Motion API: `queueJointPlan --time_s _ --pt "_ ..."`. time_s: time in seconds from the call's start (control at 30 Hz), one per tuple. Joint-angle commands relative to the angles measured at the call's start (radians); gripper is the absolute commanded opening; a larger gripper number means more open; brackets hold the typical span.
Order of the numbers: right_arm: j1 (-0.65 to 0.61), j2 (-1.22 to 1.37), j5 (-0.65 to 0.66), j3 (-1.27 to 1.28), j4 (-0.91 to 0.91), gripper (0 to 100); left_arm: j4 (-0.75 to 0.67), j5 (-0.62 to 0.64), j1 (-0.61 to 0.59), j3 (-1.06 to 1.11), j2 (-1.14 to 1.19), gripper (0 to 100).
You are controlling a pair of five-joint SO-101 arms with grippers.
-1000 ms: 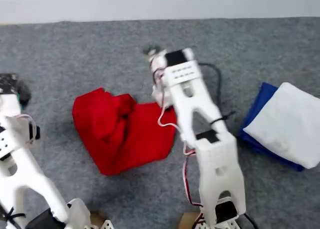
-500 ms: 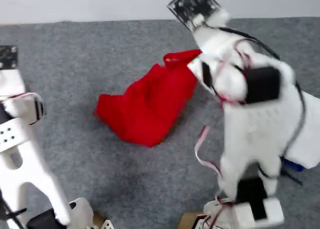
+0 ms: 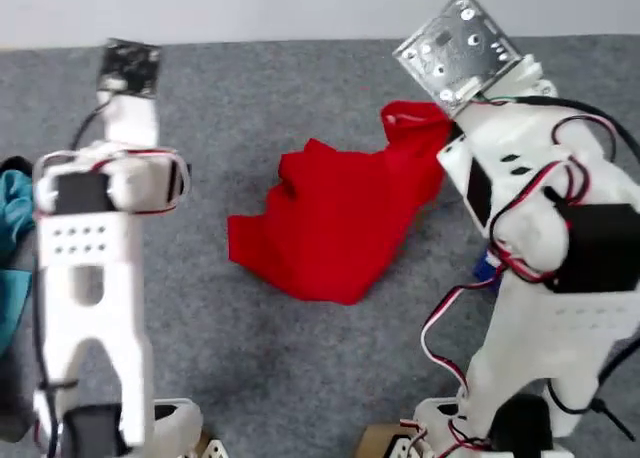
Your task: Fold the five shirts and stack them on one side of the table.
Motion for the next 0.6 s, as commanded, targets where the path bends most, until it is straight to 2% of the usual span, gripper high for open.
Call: queueJointPlan --time_s 0.0,0.2,0.57 --pt "0.025 -0.054 0.012 0.057 0.039 1.0 -0.052 0.014 0.064 -0.084 0.155 16" --pt "0.022 -0.131 0.012 0.229 0.038 1.0 -0.043 0.014 0.14 -0.352 0.514 23" --pt "0.024 -0.199 0.008 0.348 0.036 1.0 0.196 -0.014 0.262 -1.09 1.099 25"
